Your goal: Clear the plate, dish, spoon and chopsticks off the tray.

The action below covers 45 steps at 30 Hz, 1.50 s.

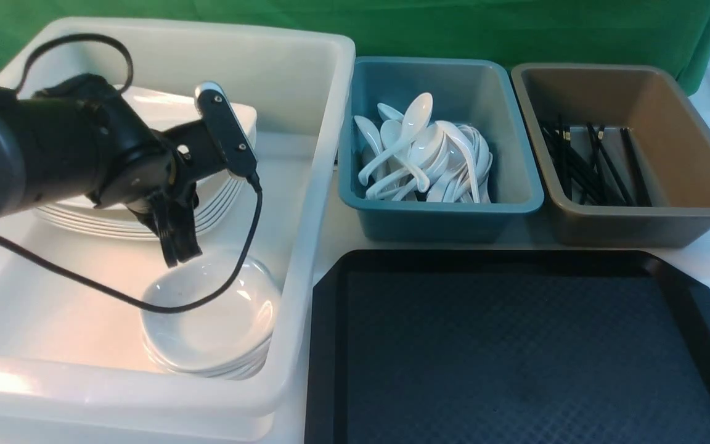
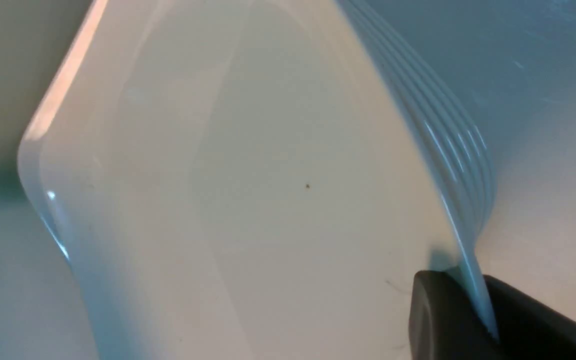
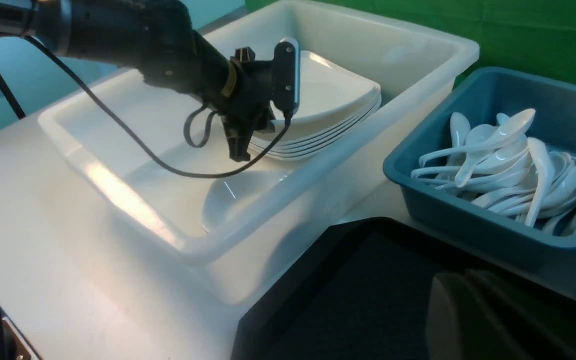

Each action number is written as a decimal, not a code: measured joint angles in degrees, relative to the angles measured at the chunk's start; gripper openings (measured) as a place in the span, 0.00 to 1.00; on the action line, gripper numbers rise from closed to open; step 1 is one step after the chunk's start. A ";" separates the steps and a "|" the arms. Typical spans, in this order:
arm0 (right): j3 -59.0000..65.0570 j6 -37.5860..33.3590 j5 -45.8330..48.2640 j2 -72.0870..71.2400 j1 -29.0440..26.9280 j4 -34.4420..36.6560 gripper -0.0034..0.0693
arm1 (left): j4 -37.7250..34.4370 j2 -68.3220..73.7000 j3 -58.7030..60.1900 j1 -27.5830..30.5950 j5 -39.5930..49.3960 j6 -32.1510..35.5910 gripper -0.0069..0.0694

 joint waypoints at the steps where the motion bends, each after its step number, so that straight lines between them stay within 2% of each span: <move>1: 0.00 -0.09 0.14 0.00 0.00 0.53 0.09 | -0.20 0.33 0.00 0.00 -0.14 -0.11 0.21; 4: 0.00 -0.20 0.65 0.00 0.00 1.46 0.09 | -0.31 1.06 0.00 0.31 -0.71 -0.30 0.34; 6: 0.00 -0.20 0.88 0.00 0.00 1.66 0.09 | -0.38 1.10 0.00 0.53 -0.69 -0.37 0.45; 7: 0.00 -0.28 1.01 0.00 0.00 2.10 0.09 | -0.38 0.97 0.00 0.53 -0.47 -0.61 0.55; 10: 0.00 -0.28 1.23 0.00 0.00 3.09 0.09 | -1.40 -0.10 0.00 0.53 -0.53 -0.80 0.71; 11: 0.00 -0.28 1.36 0.00 0.00 3.10 0.09 | -1.58 -0.22 0.00 0.53 -0.53 -0.82 0.73; 12: 0.00 -0.28 1.87 0.00 0.00 3.30 0.09 | -3.30 -1.63 0.00 0.53 -0.53 -0.95 0.82; 13: 0.00 -0.28 1.87 0.00 0.00 3.30 0.09 | -3.30 -1.63 0.00 0.53 -0.53 -0.95 0.82; 14: 0.00 -0.28 2.08 0.00 0.00 3.48 0.09 | -5.30 -3.14 0.00 0.53 0.00 -0.95 0.88; 16: 0.00 -0.63 2.08 0.00 0.00 3.51 0.09 | -9.54 -6.38 0.00 0.27 2.53 -1.02 0.94; 19: 0.00 -1.65 2.08 0.00 0.00 3.59 0.09 | -16.03 -11.35 0.00 -1.17 4.22 -2.99 0.95; 21: 0.00 -1.95 2.13 0.00 0.00 3.59 0.10 | -23.15 -20.10 0.00 -4.15 4.04 -5.85 0.91; 22: 0.00 -1.96 2.13 0.00 0.00 3.59 0.10 | -23.61 -20.88 0.00 -4.39 4.04 -5.85 0.91; 23: 0.00 -2.00 2.43 0.00 0.00 3.59 0.10 | -28.04 -28.56 0.00 -6.97 4.10 -6.48 0.79; 26: 0.00 -2.00 3.50 0.00 0.00 3.61 0.11 | -33.13 -39.41 0.53 -9.70 4.00 -6.91 0.52; 27: 0.00 -2.00 3.69 0.00 0.00 3.61 0.11 | -33.74 -40.83 0.78 -9.94 3.83 -6.91 0.47; 29: 0.00 -1.84 4.74 0.00 0.00 3.61 0.11 | -36.25 -47.13 2.94 -10.76 2.37 -6.53 0.28; 31: 0.00 -1.66 5.59 0.00 0.00 3.61 0.11 | -41.18 -55.09 7.98 -11.25 -0.95 -3.22 0.14; 35: 0.00 -0.91 5.97 0.00 0.00 3.61 0.12 | -48.14 -64.23 16.88 -11.48 -6.90 2.71 0.10; 37: 0.00 -0.38 6.08 0.00 0.00 3.61 0.12 | -50.64 -69.84 24.20 -11.48 -13.26 4.53 0.10; 41: 0.00 -0.21 6.15 0.00 0.00 3.61 0.13 | -51.25 -73.64 31.00 -11.48 -18.65 5.02 0.10; 45: 0.00 -0.16 6.15 0.00 0.00 3.61 0.13 | -51.61 -75.54 35.51 -11.48 -20.32 5.02 0.10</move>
